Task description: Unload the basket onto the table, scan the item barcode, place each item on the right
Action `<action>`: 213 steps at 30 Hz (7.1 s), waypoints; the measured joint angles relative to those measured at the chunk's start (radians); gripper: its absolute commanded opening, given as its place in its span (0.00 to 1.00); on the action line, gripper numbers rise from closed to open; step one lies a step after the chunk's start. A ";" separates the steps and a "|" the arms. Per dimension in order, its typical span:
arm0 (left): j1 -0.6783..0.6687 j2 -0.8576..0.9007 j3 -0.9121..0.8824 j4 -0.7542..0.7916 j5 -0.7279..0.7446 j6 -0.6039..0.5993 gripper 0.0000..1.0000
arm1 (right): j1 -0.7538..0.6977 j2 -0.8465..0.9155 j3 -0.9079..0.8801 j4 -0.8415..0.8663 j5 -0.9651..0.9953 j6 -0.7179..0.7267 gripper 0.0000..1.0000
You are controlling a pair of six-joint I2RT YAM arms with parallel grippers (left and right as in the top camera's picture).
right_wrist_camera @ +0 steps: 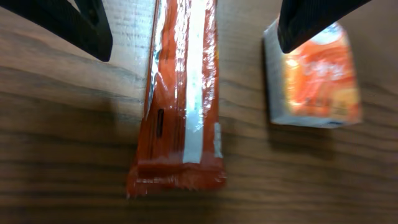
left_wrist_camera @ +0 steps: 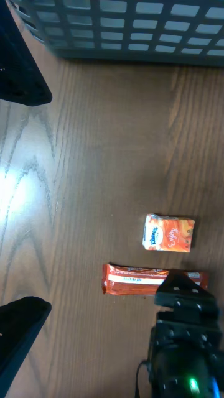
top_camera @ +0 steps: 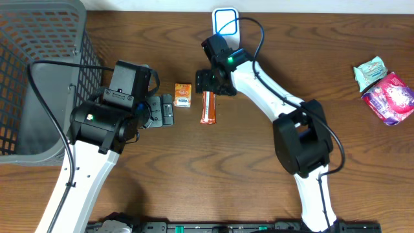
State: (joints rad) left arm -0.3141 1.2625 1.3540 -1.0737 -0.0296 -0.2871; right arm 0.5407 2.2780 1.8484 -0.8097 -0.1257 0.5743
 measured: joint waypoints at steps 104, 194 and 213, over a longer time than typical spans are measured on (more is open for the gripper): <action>0.000 0.000 0.000 0.000 0.000 0.000 0.98 | -0.495 0.026 0.013 -0.509 -0.343 -0.498 0.67; 0.000 0.000 0.000 0.000 0.000 0.000 0.98 | -0.021 -0.035 -0.194 0.025 0.477 -0.255 0.01; 0.000 0.000 0.000 0.000 0.000 0.000 0.98 | -0.427 0.016 -0.144 -0.061 -0.830 -0.389 0.01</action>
State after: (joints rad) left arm -0.3141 1.2625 1.3540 -1.0737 -0.0296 -0.2871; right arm 0.1135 2.2936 1.7046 -0.8703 -0.9562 0.1848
